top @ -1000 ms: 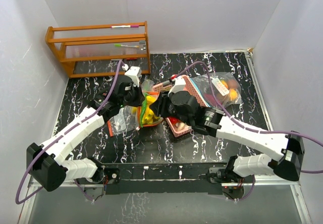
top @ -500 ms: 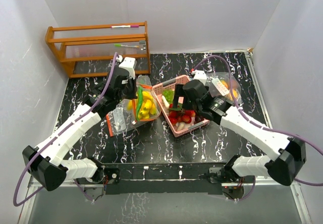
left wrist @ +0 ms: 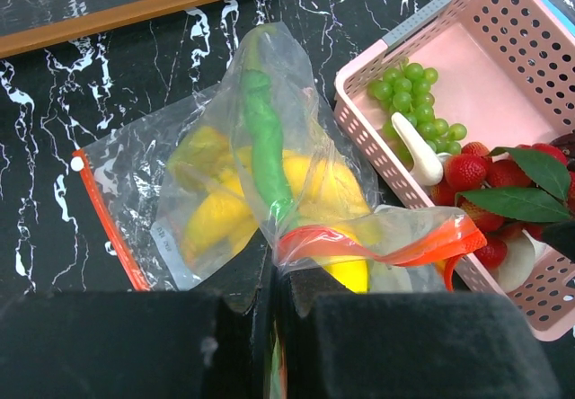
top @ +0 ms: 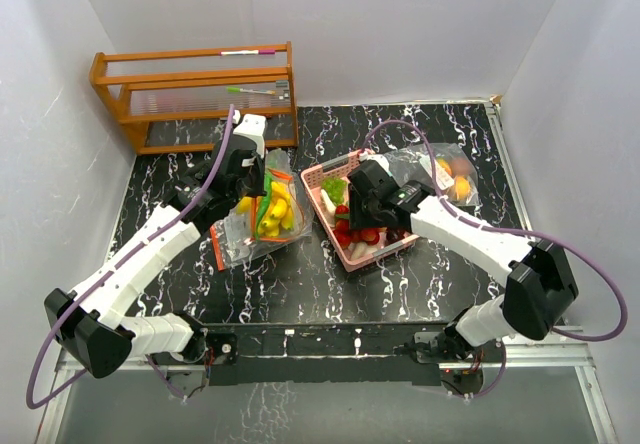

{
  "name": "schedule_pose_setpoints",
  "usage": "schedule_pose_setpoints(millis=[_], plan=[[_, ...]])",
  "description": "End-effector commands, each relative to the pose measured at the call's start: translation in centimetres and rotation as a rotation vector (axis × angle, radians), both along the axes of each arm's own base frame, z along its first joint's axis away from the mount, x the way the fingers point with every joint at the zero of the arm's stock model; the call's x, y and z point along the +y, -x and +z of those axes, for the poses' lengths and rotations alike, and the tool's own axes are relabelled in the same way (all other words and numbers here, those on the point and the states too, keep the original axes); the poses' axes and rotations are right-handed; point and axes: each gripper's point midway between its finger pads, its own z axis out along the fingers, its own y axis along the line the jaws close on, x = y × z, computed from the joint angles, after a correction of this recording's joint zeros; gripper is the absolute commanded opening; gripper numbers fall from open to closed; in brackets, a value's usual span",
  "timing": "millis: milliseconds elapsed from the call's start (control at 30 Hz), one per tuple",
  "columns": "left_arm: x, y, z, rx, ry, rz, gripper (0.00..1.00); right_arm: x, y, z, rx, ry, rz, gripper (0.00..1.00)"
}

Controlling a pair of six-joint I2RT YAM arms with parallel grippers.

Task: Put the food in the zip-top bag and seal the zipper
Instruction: Place the fake vegetable in the zipper food storage bag, then adjust the fake fruit in the bin.

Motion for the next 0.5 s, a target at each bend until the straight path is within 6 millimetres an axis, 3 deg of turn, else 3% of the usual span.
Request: schedule_pose_setpoints(millis=[0, 167, 233, 367, 467], plan=[[-0.1, -0.6, 2.6, -0.066, 0.030, 0.009, 0.00, 0.7, -1.2, 1.2, -0.035, -0.025, -0.003, 0.26], [-0.1, -0.5, 2.6, -0.065, 0.035, 0.006, 0.00, 0.3, -1.6, 1.9, -0.052, -0.028, -0.026, 0.12], [-0.1, -0.5, 2.7, -0.066, 0.037, 0.006, 0.00, -0.1, -2.2, 3.6, -0.110, -0.036, -0.056, 0.08], [-0.2, -0.5, 2.6, -0.064, 0.041, 0.001, 0.00, -1.7, -4.0, 9.0, -0.297, -0.049, -0.128, 0.08], [-0.5, -0.6, 2.5, -0.063, 0.047, -0.004, 0.00, -1.8, -5.1, 11.4, -0.363, -0.053, -0.125, 0.08]])
